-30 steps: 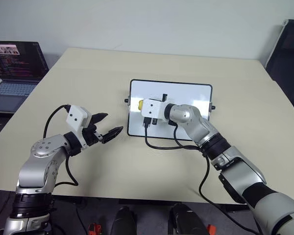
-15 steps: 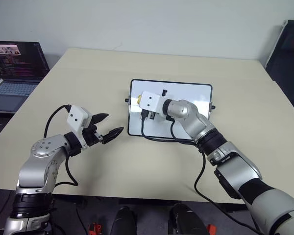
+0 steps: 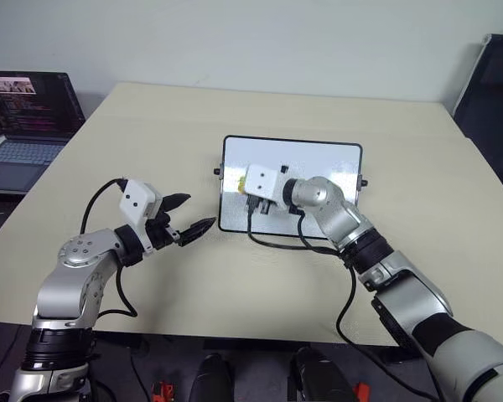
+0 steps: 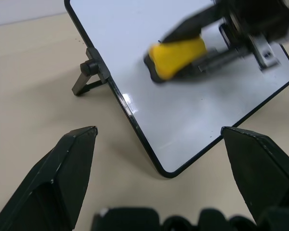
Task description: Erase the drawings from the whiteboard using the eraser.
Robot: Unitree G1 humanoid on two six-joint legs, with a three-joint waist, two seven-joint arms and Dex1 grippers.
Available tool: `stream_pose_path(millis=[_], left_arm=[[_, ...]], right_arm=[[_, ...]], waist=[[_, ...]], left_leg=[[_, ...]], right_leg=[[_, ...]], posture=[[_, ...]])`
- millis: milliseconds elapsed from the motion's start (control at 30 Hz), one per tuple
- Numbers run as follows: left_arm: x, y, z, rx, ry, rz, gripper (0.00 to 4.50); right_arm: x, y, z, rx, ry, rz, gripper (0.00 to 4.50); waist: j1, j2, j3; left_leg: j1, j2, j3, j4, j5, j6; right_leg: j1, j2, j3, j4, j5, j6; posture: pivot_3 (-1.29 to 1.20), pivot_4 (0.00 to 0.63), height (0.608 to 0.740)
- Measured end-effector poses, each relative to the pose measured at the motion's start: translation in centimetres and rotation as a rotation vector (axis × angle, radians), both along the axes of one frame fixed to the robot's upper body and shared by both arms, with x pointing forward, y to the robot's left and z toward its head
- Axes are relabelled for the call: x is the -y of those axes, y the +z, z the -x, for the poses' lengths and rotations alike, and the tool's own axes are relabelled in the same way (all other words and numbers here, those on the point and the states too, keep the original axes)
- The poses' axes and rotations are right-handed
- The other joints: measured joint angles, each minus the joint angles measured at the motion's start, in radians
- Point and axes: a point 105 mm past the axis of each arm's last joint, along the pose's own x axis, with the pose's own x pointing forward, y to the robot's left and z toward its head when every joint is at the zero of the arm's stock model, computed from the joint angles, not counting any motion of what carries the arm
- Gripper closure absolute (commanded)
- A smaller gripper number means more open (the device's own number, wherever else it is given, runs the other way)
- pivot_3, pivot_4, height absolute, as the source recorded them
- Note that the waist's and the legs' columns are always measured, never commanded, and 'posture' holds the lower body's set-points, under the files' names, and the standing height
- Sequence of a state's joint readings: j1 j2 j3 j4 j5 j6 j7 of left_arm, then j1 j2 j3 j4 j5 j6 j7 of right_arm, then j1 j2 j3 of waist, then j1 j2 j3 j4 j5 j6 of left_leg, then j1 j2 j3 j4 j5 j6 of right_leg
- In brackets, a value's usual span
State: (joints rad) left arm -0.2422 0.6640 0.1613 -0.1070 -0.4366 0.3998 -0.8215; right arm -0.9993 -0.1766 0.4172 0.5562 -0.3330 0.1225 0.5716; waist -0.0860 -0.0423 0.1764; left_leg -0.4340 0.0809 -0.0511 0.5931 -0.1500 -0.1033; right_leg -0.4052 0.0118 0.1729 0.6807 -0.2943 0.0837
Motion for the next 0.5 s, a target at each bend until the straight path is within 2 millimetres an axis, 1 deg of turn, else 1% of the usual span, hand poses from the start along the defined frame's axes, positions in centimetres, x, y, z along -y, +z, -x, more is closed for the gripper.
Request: stream_pose_path(millis=[67,100,167,233,333,367,433,500], left_arm=[[0.0,0.0,0.0,0.0,0.001,0.0,0.0],[0.0,0.0,0.0,0.0,0.001,0.0,0.0],[0.1,0.0,0.0,0.0,0.0,0.003,0.0],[0.1,-0.1,0.0,-0.002,-0.002,0.004,0.0],[0.2,-0.1,0.0,-0.002,-0.003,0.004,0.0],[0.2,-0.1,0.0,-0.002,-0.003,0.004,0.0],[0.3,0.0,0.0,-0.001,-0.007,0.003,0.0],[0.3,0.0,-0.1,-0.002,-0.008,0.003,0.0]], right_arm=[[1.4,0.7,-0.6,0.025,-0.037,-0.001,3.38],[1.9,0.7,-0.7,0.023,-0.042,0.01,3.38],[2.3,0.6,-0.5,0.003,-0.025,0.029,3.38],[2.6,0.0,0.2,-0.039,0.011,0.065,3.38],[2.5,-1.6,1.7,-0.102,0.084,0.127,3.38],[2.3,-1.9,1.9,-0.103,0.093,0.136,3.38],[2.2,-1.8,1.7,-0.078,0.08,0.14,3.38],[1.9,-1.1,0.8,-0.014,0.032,0.099,3.38]], waist=[[0.001,0.0,0.0],[0.001,0.0,0.0],[0.0,0.0,0.0],[0.0,0.0,0.0],[-0.001,0.0,-0.001],[-0.003,0.0,0.0],[-0.004,0.0,0.0],[-0.005,0.0,0.0]], left_leg=[[0.001,0.0,0.0,0.0,0.0,0.0],[0.001,0.0,0.0,0.0,0.0,0.0],[0.001,0.0,0.0,0.0,0.0,0.0],[0.001,0.0,0.0,0.0,0.0,0.0],[0.001,0.0,0.0,0.0,0.0,0.0],[0.001,0.0,0.0,0.0,0.0,0.0],[0.001,0.0,0.0,0.0,0.0,0.0],[0.002,0.0,0.0,0.0,0.0,0.0]], right_leg=[[0.0,-0.001,0.0,-0.001,0.0,0.0],[0.0,-0.001,0.0,-0.001,0.0,0.0],[0.0,0.0,0.0,-0.001,0.0,0.0],[0.001,0.0,0.0,-0.001,0.0,0.0],[0.002,0.0,0.0,-0.001,0.0,0.0],[0.001,0.0,0.001,0.0,0.0,0.0],[0.001,0.0,0.001,0.0,0.0,0.0],[0.0,0.0,0.001,0.0,0.001,-0.001]], posture=[[0.0,0.15,0.74],[0.0,0.15,0.74],[0.0,0.15,0.74],[0.0,0.15,0.74],[0.0,0.15,0.74],[0.0,0.15,0.74],[0.0,0.15,0.74],[0.0,0.15,0.74]])
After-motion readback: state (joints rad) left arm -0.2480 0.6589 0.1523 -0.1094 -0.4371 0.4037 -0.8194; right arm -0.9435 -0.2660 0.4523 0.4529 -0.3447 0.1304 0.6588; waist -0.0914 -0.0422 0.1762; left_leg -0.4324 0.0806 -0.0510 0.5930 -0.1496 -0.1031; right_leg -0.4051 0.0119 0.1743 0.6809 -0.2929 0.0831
